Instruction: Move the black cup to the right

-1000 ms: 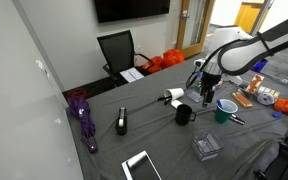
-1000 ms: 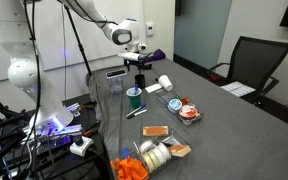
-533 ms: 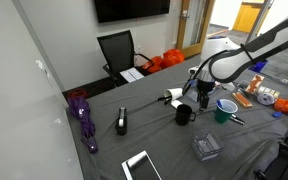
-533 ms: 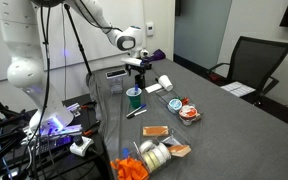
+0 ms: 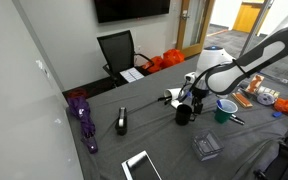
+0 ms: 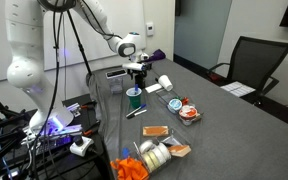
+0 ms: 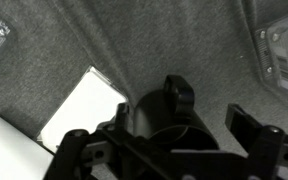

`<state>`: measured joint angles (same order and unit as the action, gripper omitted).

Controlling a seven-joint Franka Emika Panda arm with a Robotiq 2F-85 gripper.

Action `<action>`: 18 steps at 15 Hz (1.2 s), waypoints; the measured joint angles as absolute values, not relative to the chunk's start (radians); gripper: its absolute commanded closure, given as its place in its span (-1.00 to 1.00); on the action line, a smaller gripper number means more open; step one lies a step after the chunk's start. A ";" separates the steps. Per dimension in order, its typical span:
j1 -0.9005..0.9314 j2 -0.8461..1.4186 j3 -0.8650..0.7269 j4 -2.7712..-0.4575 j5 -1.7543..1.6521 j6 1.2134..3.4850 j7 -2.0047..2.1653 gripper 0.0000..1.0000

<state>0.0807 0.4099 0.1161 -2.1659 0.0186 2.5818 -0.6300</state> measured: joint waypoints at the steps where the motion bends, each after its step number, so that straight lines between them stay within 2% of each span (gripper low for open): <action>1: 0.081 0.420 0.116 -2.166 -0.008 2.593 -0.608 -1.00; 18: 0.065 0.434 0.120 -2.175 -0.084 2.597 -0.561 -1.00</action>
